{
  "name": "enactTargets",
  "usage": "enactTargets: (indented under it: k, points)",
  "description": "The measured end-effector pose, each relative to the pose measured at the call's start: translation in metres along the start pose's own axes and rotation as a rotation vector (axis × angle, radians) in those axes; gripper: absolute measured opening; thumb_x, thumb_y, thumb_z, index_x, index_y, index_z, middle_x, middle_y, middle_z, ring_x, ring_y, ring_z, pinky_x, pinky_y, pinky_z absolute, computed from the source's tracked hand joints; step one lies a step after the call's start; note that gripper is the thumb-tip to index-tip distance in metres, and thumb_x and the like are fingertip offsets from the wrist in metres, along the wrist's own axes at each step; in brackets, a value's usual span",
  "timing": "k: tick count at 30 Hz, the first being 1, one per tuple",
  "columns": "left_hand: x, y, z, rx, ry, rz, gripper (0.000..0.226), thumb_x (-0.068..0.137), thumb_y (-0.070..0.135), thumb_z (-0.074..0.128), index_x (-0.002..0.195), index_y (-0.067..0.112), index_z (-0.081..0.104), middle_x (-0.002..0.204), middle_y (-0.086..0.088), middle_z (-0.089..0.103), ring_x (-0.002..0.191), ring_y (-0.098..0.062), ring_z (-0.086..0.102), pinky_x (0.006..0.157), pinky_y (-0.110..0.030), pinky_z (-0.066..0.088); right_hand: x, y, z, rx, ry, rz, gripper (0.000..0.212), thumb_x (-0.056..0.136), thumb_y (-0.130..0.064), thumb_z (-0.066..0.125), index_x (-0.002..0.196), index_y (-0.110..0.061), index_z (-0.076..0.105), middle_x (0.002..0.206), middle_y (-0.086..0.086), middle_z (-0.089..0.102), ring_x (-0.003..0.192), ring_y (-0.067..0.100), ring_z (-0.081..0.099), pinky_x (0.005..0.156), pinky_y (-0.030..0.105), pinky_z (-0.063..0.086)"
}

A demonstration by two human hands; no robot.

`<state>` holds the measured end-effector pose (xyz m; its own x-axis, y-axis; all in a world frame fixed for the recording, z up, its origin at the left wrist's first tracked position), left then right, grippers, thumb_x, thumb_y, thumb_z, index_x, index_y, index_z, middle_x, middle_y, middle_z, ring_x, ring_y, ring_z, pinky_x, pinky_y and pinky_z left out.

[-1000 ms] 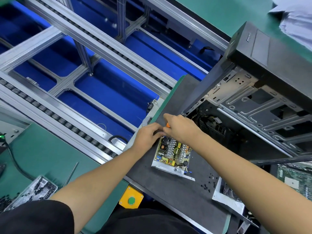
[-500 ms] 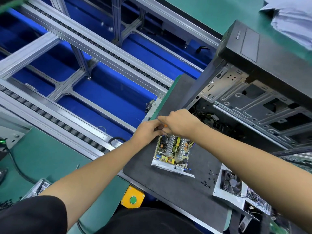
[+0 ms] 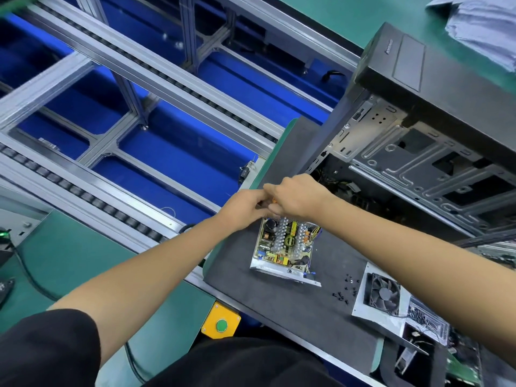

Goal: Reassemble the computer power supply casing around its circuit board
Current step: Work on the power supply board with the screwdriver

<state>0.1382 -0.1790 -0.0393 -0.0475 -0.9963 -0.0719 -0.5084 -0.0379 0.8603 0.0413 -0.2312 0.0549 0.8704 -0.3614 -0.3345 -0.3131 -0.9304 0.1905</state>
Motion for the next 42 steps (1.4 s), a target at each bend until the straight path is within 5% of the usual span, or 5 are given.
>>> enactTargets:
  k: [14, 19, 26, 35, 42]
  points:
    - [0.011, 0.004, -0.005, 0.017, -0.087, -0.007, 0.026, 0.076, 0.038, 0.087, 0.077, 0.044, 0.061, 0.068, 0.017, 0.066, 0.063, 0.003, 0.054, 0.06, -0.021, 0.041, -0.002, 0.003, -0.004, 0.08, -0.096, 0.087, 0.031, 0.099, -0.044, 0.044, 0.116, -0.019, 0.052, 0.082, 0.004, 0.058, 0.079, 0.031, 0.066, 0.057, 0.033, 0.037]
    - [0.01, 0.005, -0.005, -0.026, -0.178, 0.049, 0.015, 0.081, 0.017, 0.084, 0.091, 0.026, 0.077, 0.074, 0.018, 0.07, 0.074, 0.009, 0.062, 0.071, -0.027, 0.047, -0.007, -0.002, -0.009, 0.014, -0.061, -0.298, 0.025, 0.1, -0.04, 0.047, 0.119, -0.025, 0.045, 0.094, 0.0, 0.056, 0.062, 0.024, 0.045, 0.052, 0.033, 0.032]
    - [0.013, 0.005, -0.005, 0.054, -0.134, 0.001, 0.019, 0.077, 0.042, 0.084, 0.076, 0.04, 0.066, 0.074, 0.005, 0.069, 0.07, -0.009, 0.059, 0.061, -0.032, 0.046, 0.005, 0.001, 0.006, 0.189, -0.068, 0.149, 0.017, 0.094, -0.037, 0.048, 0.096, -0.022, 0.041, 0.067, -0.002, 0.047, 0.07, 0.03, 0.06, 0.051, 0.033, 0.027]
    - [0.011, 0.011, -0.009, -0.049, -0.192, 0.025, 0.025, 0.08, 0.018, 0.086, 0.102, 0.011, 0.077, 0.082, 0.001, 0.074, 0.076, -0.012, 0.063, 0.08, -0.043, 0.054, 0.003, 0.0, -0.012, -0.108, -0.059, -0.328, 0.023, 0.1, -0.036, 0.044, 0.122, -0.028, 0.043, 0.095, -0.001, 0.064, 0.063, 0.029, 0.053, 0.053, 0.033, 0.031]
    - [0.011, 0.01, -0.006, -0.033, -0.188, 0.015, 0.023, 0.082, 0.02, 0.083, 0.093, 0.038, 0.074, 0.078, 0.024, 0.073, 0.08, 0.002, 0.067, 0.073, -0.016, 0.048, 0.0, 0.0, -0.006, -0.058, -0.097, -0.085, 0.032, 0.101, -0.039, 0.041, 0.132, -0.031, 0.045, 0.093, 0.009, 0.068, 0.074, 0.031, 0.06, 0.055, 0.033, 0.03]
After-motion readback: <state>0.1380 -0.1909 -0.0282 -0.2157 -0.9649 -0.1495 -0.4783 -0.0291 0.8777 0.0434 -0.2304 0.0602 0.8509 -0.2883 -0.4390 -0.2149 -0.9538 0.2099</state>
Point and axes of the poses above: each hand's wrist, its own x-axis towards the middle knuckle, its own z-axis out of the palm, y = z × x, the point moved 5 cm from there along x, towards the middle knuckle
